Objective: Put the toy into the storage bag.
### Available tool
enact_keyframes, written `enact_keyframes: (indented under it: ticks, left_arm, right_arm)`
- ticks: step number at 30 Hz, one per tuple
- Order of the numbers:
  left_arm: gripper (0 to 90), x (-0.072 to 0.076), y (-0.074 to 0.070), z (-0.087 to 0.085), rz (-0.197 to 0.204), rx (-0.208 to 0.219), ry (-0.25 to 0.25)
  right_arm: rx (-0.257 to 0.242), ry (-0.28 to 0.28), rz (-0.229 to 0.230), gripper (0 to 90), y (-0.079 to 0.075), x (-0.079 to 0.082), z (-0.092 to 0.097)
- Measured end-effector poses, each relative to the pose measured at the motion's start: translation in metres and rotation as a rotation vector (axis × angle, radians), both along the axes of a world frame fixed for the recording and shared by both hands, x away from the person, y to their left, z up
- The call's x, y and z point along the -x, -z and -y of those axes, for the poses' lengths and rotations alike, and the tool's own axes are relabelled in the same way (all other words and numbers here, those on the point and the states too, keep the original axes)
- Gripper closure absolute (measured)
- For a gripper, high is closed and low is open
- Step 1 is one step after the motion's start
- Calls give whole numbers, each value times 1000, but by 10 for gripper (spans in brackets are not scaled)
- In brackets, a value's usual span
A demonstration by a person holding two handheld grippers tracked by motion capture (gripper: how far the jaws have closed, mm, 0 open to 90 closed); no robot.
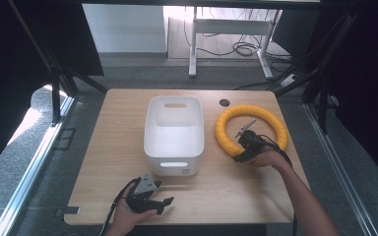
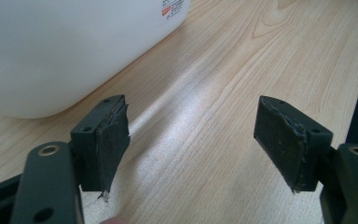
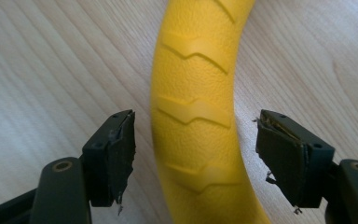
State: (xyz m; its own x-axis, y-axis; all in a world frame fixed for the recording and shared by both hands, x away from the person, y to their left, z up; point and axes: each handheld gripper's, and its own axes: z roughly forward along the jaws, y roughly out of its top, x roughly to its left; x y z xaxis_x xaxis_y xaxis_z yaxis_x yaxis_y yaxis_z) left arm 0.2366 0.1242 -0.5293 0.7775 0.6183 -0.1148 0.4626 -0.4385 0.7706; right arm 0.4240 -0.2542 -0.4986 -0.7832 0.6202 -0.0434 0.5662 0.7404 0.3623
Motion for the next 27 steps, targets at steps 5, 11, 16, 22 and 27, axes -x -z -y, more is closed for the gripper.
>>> enact_keyframes:
  ticks: [5,11,16,22,27]
  left_arm:
    - [265,0,0,-1,2,1,-1]
    - [265,1,0,0,3,3,0]
    - [265,1,0,1,4,1,4]
    - [265,0,1,1,2,-5,2]
    - [265,-1,1,0,0,-5,-2]
  right_arm:
    - [21,-2,-11,309,7,-4,-4]
    - [-14,-5,-44,405,10,-7,-5]
    - [-20,-18,-47,495,8,-9,-3]
    - [-48,-29,-50,505,6,-9,-2]
    - [-189,-6,-25,510,-10,-12,7]
